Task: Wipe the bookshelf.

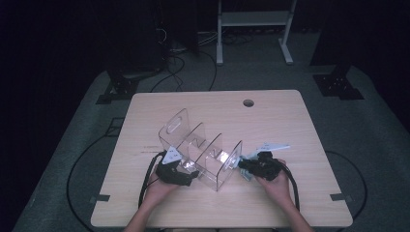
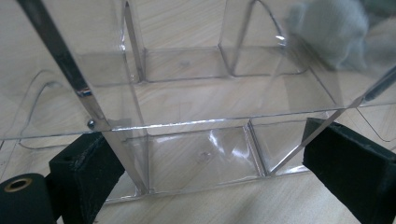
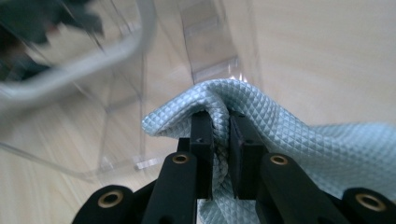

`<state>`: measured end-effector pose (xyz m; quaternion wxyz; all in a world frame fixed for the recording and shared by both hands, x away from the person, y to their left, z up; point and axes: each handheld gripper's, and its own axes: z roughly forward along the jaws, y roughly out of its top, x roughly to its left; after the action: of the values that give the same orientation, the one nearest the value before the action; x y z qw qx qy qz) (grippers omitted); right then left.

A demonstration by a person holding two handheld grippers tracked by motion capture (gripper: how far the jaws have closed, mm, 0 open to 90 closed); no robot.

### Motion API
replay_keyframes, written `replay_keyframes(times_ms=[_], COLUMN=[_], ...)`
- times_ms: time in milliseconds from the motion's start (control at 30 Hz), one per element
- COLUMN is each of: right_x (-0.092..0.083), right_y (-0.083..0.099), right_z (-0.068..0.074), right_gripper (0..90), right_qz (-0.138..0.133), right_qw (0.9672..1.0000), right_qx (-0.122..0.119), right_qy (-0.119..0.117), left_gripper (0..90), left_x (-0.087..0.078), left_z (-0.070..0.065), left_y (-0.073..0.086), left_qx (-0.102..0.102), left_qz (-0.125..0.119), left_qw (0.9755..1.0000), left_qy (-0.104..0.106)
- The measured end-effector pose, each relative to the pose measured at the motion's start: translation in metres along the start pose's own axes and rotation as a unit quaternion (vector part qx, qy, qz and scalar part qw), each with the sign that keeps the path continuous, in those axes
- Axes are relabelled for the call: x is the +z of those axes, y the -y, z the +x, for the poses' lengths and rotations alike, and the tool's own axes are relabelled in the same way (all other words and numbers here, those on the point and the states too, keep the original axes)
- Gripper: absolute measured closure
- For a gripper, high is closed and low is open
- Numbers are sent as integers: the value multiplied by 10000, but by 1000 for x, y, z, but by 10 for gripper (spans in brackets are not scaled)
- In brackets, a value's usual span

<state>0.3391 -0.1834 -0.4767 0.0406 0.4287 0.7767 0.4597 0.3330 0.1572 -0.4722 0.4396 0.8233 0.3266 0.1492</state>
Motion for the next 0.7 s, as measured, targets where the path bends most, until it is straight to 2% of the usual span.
replay_keyframes(times_ms=[100, 167, 267, 333, 367, 433, 533, 567, 600, 700], right_x=[14, 11, -5, -15, -17, -13, 9, 12, 11, 3], right_y=[8, 6, -4, -9, -10, -6, 9, 10, 9, 3], right_z=[2, 5, 16, 22, 24, 26, 28, 28, 29, 32], right_gripper=[807, 808, 808, 808, 808, 808, 804, 804, 803, 804], right_qz=[383, 388, -59, -349, -368, -199, 414, 481, 528, 304], right_qw=[9992, 9992, 9994, 9986, 9983, 9982, 9971, 9963, 9961, 9967], right_qx=[-56, -24, -329, -375, -399, -519, -604, -691, -680, -709], right_qy=[44, 17, -25, -150, -218, -221, -207, -184, -182, -239], left_gripper=[65, 65, 65, 65, 65, 65, 65, 65, 65, 65], left_x=[-1, -1, -1, -1, -1, -1, -1, -1, -1, -1], left_z=[1, 1, 1, 0, 0, 0, 0, 0, 0, 1], left_y=[1, 1, 1, 1, 1, 1, 1, 1, 1, 1], left_qx=[-10, -21, -3, -9, -5, 14, -7, -18, -25, -24], left_qz=[-9, -6, -6, -10, -14, -19, -24, -27, -12, -22], left_qw=[10000, 10000, 10000, 10000, 10000, 10000, 10000, 10000, 10000, 10000], left_qy=[-3, 6, -16, -23, -22, -28, -25, -26, -25, -27])
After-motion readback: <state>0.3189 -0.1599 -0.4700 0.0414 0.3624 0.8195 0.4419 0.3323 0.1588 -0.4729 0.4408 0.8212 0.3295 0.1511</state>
